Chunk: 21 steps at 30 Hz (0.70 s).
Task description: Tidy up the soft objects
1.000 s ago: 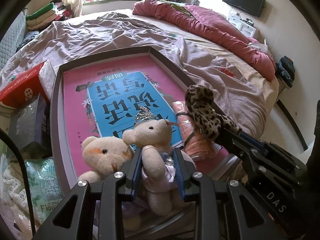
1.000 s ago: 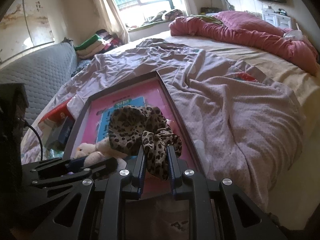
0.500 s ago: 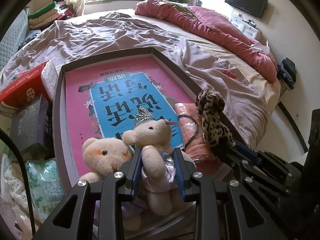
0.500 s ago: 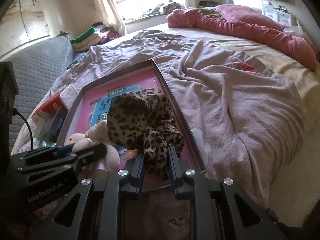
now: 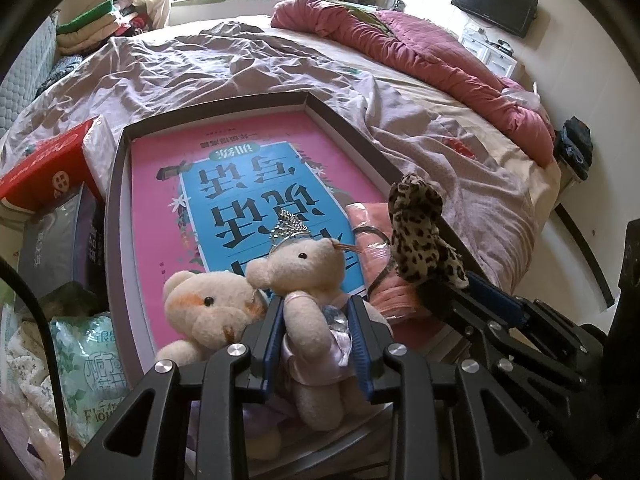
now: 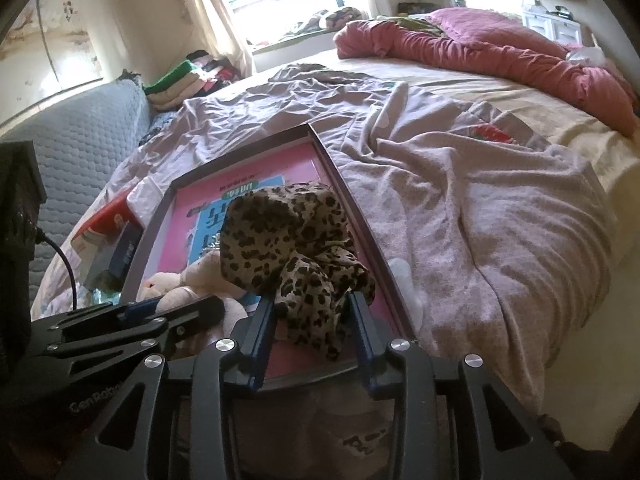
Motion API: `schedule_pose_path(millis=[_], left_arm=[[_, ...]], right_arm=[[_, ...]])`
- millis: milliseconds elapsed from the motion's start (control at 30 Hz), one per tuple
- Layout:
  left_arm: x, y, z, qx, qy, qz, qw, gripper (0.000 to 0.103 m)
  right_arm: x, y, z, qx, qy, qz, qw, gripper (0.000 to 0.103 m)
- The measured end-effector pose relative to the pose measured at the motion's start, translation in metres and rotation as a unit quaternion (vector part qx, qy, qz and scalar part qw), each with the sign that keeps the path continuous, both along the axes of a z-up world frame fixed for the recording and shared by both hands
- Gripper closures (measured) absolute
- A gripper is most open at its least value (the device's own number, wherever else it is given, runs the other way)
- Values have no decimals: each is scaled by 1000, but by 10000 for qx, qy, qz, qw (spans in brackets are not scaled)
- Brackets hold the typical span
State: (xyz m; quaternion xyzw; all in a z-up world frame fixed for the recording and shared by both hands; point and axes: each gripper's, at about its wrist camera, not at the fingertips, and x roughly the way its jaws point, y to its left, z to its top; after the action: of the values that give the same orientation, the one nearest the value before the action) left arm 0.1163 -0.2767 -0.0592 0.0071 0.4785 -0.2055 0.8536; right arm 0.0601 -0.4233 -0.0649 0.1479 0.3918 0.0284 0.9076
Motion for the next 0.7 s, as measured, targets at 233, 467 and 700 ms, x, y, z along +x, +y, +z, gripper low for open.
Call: schedule_pose_path(millis=[233,467,700], left_arm=[[0,3,1,-69,83,0,9999,71],[3,7,0,-204,232,31,9995,66],[0,7,2,-130,237,14,9996,58]], right_arm=[[-3,-4,4,108,-40,-51,9999,58],[-9,-10,12,224,-134,-163,9995,52],[-11,-9,19,238,-191,-174,9994,48]])
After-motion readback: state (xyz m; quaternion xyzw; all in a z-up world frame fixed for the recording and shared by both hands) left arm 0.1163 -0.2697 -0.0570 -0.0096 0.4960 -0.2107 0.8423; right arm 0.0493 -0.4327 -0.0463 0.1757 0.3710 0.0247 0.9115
